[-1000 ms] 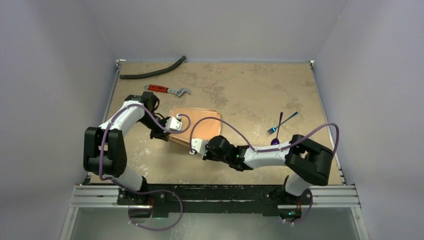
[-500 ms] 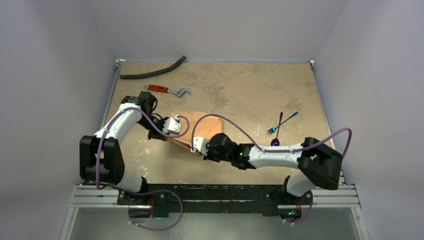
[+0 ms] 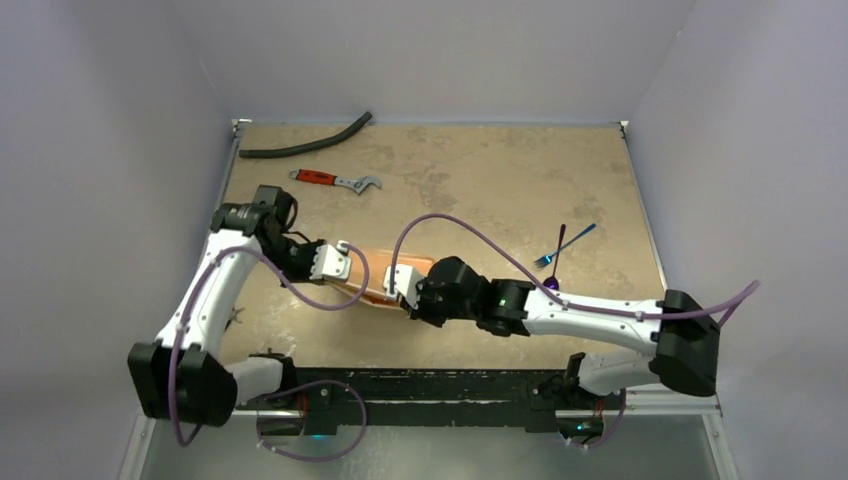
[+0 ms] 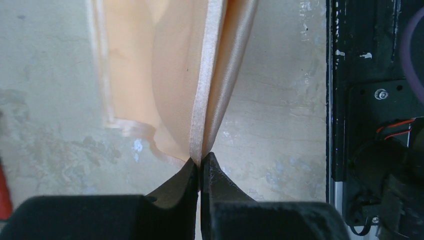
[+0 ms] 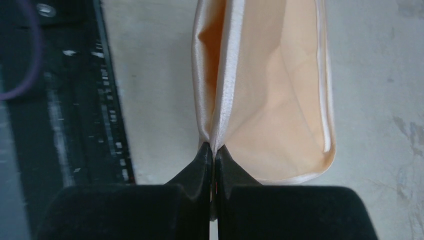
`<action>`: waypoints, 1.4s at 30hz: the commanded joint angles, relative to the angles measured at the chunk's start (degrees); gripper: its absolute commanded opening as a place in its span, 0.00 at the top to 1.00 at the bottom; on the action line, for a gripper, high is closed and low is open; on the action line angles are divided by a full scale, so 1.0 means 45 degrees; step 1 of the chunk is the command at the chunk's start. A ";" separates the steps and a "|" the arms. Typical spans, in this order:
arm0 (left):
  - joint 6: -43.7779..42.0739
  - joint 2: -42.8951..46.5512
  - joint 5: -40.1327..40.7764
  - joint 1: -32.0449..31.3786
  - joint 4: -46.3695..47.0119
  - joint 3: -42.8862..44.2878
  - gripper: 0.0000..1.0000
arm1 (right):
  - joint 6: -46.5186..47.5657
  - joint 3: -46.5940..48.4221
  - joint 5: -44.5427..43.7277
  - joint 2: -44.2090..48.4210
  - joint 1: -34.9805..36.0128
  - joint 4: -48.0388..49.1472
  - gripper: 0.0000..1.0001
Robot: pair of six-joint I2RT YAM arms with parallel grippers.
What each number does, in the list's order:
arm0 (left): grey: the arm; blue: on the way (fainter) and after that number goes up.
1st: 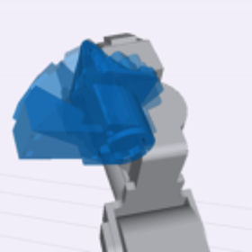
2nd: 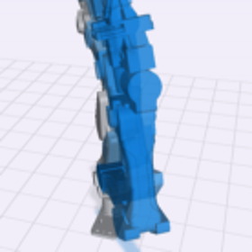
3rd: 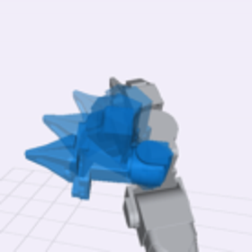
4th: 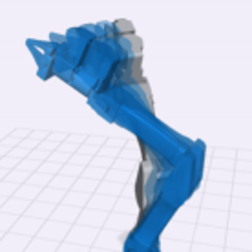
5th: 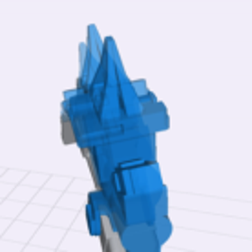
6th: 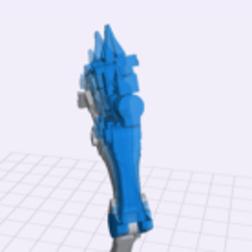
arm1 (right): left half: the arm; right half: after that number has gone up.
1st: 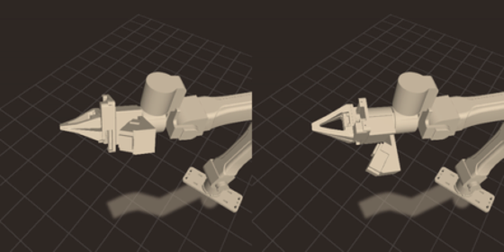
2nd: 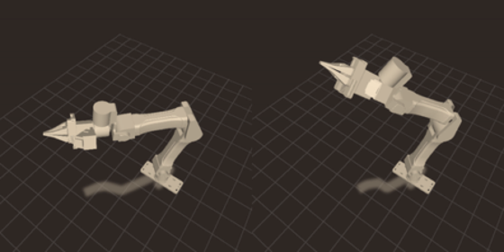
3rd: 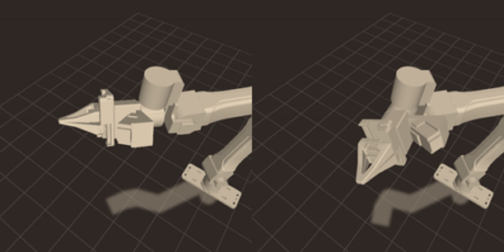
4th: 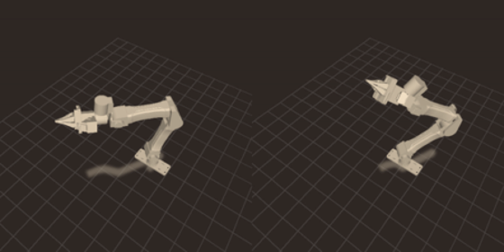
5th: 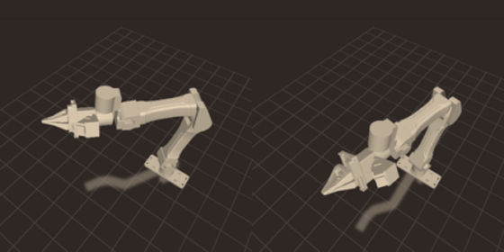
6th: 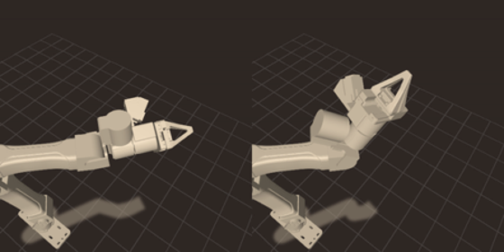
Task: Fold the napkin into a case and place the utensils inside
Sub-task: Turn over the upper triangle folded napkin at the center of the board.
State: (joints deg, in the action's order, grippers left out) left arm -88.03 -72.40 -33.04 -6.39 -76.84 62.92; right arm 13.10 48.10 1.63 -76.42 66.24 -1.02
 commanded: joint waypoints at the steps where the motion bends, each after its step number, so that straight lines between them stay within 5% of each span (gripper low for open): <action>1: 0.0658 0.2181 -0.0826 -0.0150 -0.1223 0.0256 1.00 | -0.1178 0.0994 0.1082 0.0950 0.1383 -0.1943 1.00; 10: 0.4382 0.3321 -0.1912 -0.1284 -0.1217 0.3315 1.00 | -0.2689 0.1887 0.1870 0.2712 0.2131 -0.2981 1.00; 14: 0.4820 0.2062 -0.1589 -0.1363 -0.0891 0.3030 1.00 | -0.2268 0.1926 0.3699 0.2429 -0.0895 -0.2252 1.00; 19: 0.7581 -0.0867 -0.0438 -0.1352 0.2472 0.2407 1.00 | -0.1259 0.2293 0.6168 -0.0330 -0.4840 -0.1056 1.00; 24: 1.0133 -0.5284 0.2441 -0.1371 0.5789 0.3902 1.00 | 0.0180 0.4579 0.7617 -0.4813 -0.6824 -0.1734 1.00; 30: 1.1073 -1.1483 0.6037 -0.1367 0.3289 1.0062 1.00 | 0.0561 0.7882 0.7908 -0.7905 -0.7677 -0.2636 1.00; 35: 1.0767 -0.9755 0.4629 -0.1496 0.3329 1.0095 1.00 | 0.0505 0.7817 0.7723 -0.6732 -0.7653 -0.2412 1.00; 42: 1.0612 -0.6135 0.5070 -0.1967 0.2247 0.8806 1.00 | -0.0069 0.6421 0.6539 -0.3498 -0.7055 -0.2957 1.00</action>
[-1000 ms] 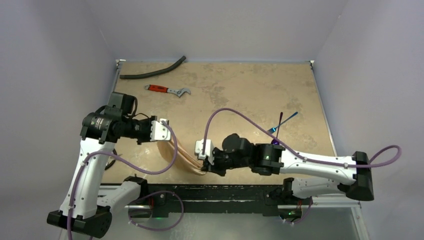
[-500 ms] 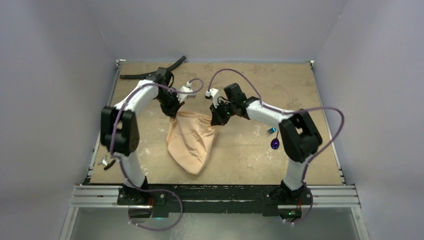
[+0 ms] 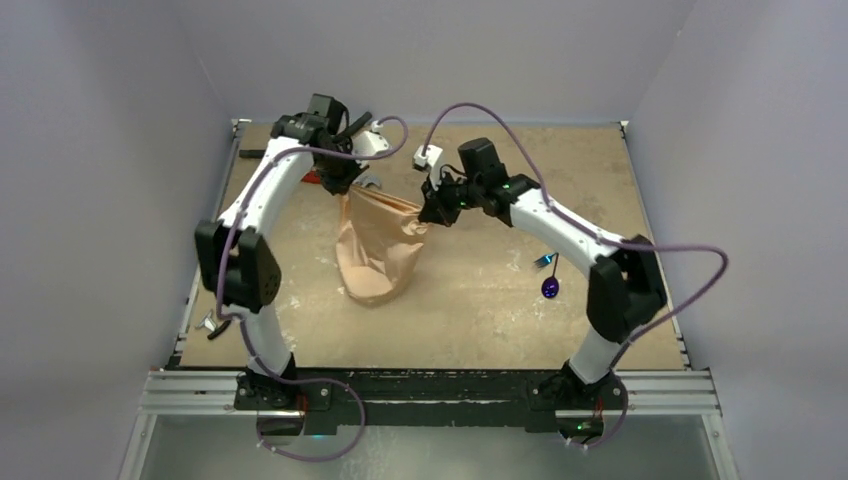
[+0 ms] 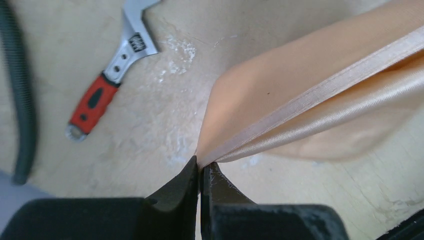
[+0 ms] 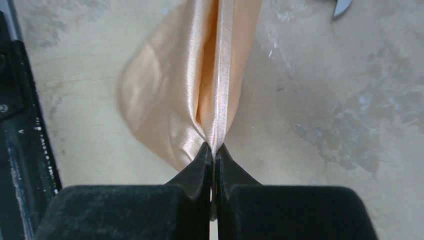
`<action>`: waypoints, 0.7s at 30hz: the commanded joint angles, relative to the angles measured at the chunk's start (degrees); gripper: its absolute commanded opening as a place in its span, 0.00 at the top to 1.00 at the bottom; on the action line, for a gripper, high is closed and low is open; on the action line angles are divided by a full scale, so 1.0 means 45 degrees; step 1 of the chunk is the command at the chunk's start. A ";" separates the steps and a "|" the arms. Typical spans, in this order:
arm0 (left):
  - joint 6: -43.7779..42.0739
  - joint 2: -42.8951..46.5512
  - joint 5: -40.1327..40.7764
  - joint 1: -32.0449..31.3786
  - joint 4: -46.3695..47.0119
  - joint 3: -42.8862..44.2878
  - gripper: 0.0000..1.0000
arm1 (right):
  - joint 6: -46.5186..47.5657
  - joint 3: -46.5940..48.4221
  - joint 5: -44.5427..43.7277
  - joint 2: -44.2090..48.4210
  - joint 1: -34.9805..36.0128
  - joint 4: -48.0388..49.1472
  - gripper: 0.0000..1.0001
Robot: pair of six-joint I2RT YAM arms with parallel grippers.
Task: Fold the napkin into a case and place the utensils inside
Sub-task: Turn over the upper triangle folded napkin at the center of the board.
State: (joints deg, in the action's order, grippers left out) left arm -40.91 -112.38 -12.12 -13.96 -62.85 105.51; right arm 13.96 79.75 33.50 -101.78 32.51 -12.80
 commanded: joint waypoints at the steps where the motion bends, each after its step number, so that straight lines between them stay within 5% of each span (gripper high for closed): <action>1: 0.0108 0.3481 0.0540 -0.0379 -0.0856 -0.0934 1.00 | -0.0431 -0.0941 -0.0792 0.2637 0.0679 -0.0364 1.00; 10: 0.0691 0.7960 0.0330 -0.2226 -0.3694 -0.2359 1.00 | -0.2392 -0.2898 -0.2635 0.6926 0.3235 -0.1263 1.00; 16: 0.1916 0.9473 -0.0107 -0.3634 -0.4348 -0.3709 1.00 | -0.4010 -0.2697 -0.2954 0.8207 0.5226 -0.2503 1.00; 21: 0.2127 0.9012 0.0262 -0.3985 -0.4087 -0.4875 1.00 | -0.5086 -0.3621 -0.3212 0.8057 0.5181 -0.2292 1.00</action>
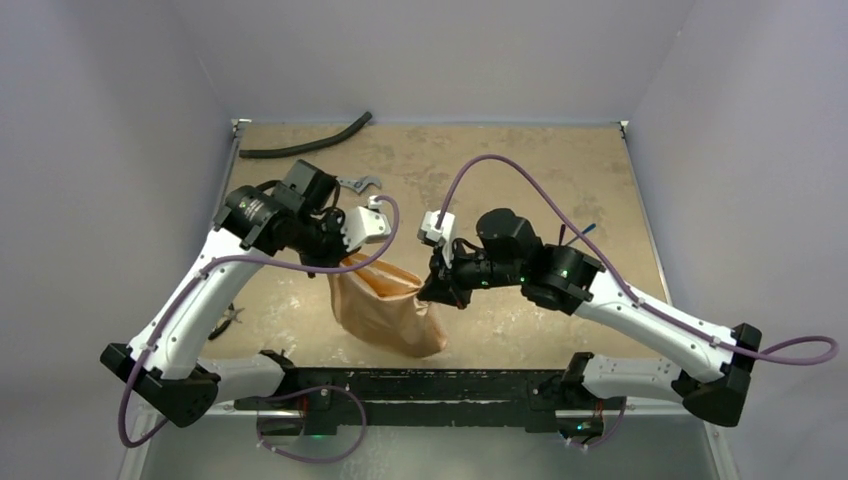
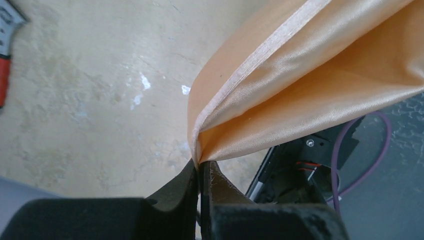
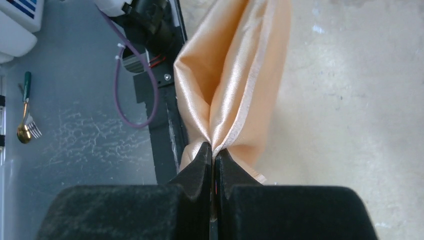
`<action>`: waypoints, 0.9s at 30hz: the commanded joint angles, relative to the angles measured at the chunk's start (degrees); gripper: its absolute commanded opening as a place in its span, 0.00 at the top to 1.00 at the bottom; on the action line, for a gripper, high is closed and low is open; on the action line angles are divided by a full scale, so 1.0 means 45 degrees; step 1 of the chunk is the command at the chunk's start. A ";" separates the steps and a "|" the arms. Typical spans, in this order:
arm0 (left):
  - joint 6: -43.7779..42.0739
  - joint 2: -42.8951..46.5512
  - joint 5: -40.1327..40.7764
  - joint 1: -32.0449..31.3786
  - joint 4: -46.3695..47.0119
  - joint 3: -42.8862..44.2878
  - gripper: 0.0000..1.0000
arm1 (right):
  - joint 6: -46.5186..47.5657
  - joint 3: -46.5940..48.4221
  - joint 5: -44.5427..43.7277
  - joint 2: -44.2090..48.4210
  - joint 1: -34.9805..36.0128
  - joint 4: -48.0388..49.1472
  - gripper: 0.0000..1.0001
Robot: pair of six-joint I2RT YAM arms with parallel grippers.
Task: Fold the napkin into a case and place the utensils inside
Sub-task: Turn over the upper triangle folded napkin at the center of the board.
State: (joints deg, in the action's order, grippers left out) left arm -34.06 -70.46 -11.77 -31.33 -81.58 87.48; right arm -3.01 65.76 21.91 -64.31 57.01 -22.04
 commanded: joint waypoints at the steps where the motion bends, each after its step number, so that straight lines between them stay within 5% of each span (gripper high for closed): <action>1: 0.0672 -0.0603 0.0732 -0.0112 0.0533 -0.1286 1.00 | -0.1245 -0.0528 -0.0932 -0.0741 -0.0714 -0.0119 1.00; 6: -0.0089 -0.4029 0.2241 0.1440 0.3809 -0.1780 1.00 | 0.0403 -0.0316 0.0693 -0.4813 -0.4802 0.1277 1.00; 13: -0.0116 -1.1136 0.2463 0.3017 0.5195 0.2714 0.96 | 0.2080 0.2567 0.2081 -1.0660 -0.6592 0.1707 0.99; 17: 0.0183 -1.3225 0.2578 0.3079 0.5043 0.5211 0.69 | 0.2244 0.3561 0.1665 -1.1793 -0.6790 0.1745 0.69; 18: 0.0187 -1.3300 0.2457 0.3123 0.4980 0.5455 0.68 | 0.2215 0.3628 0.1495 -1.1735 -0.6868 0.1826 0.46; 19: 0.0155 -1.3251 0.2347 0.3165 0.4940 0.5620 0.67 | 0.2202 0.3720 0.1395 -1.1666 -0.6925 0.1883 0.09; 20: 0.0078 -1.3135 0.2309 0.3187 0.4928 0.5667 0.66 | 0.2134 0.3792 0.1263 -1.1572 -0.6964 0.1931 0.03; 27: -0.0166 -1.1674 0.1984 0.3518 0.4711 0.5839 0.50 | 0.1406 0.3775 0.0343 -1.0465 -0.7052 0.2395 0.02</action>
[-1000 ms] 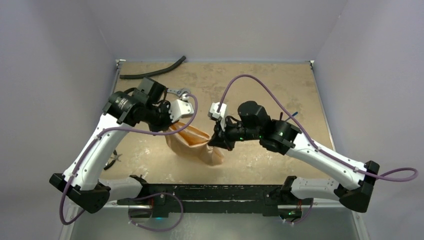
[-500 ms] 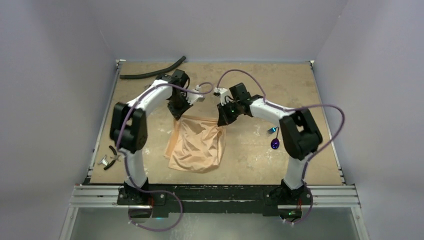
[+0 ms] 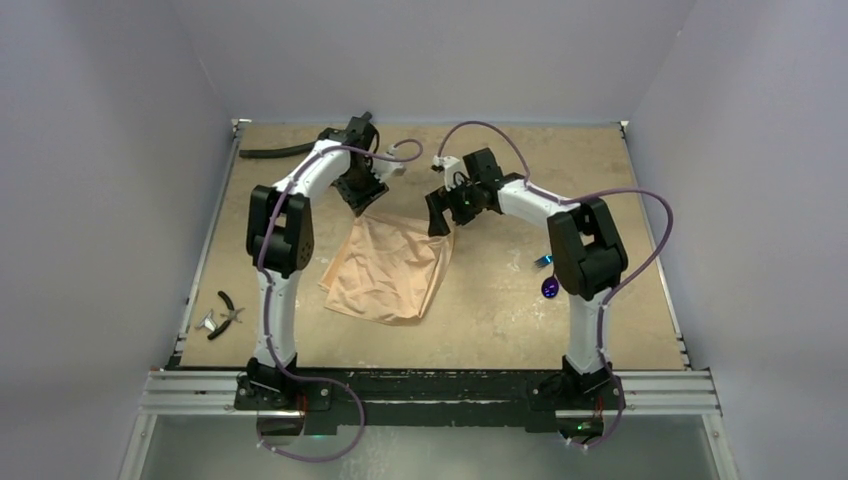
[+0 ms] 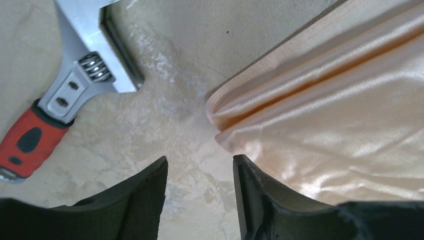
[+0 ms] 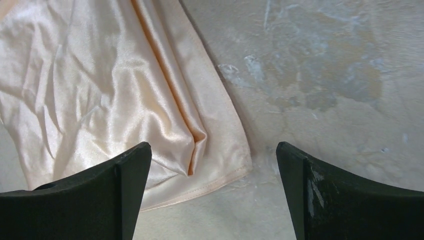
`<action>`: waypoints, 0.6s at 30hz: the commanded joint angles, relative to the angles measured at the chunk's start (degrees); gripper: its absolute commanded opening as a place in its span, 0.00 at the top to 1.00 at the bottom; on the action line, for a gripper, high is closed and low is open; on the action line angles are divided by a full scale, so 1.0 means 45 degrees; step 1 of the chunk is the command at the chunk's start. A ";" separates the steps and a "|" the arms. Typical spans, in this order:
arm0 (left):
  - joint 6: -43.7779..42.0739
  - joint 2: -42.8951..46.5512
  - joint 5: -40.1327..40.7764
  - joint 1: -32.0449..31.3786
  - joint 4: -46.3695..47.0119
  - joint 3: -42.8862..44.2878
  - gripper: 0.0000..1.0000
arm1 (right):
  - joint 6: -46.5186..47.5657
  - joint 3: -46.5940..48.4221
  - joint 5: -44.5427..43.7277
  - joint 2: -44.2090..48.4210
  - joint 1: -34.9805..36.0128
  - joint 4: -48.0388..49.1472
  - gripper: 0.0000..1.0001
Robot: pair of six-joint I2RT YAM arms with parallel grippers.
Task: Fold the napkin into a case and place the utensils inside
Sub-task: Turn over the upper triangle folded napkin at the center of the board.
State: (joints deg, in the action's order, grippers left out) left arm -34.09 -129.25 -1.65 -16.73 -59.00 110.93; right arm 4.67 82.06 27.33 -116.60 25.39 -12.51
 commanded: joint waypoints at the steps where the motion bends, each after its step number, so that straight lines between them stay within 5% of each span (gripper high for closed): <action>1: -0.0135 0.1424 -0.0540 0.0280 -0.0592 0.0876 0.48 | -0.0386 -0.0051 -0.1213 0.1451 -0.0047 0.0351 0.02; 13: 0.1133 0.0209 -0.3895 -0.1885 0.1310 0.2271 0.54 | -0.2913 -0.4720 -0.1611 0.6628 -0.0029 0.2358 0.12; 15: 0.0963 -0.0724 -0.4201 -0.2349 0.1224 0.3244 0.56 | -0.3382 -0.5466 -0.1131 0.7460 -0.0121 0.3366 0.30; 18: 0.0607 -0.1914 -0.4615 -0.2709 0.1125 0.4318 0.57 | -0.3734 -0.5545 -0.1066 0.7464 -0.0152 0.3288 0.82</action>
State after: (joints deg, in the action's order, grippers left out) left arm -31.00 -131.72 -16.99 -26.87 -55.81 124.09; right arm -7.27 58.02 20.91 -84.16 25.10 -1.80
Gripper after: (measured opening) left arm 0.439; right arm 0.445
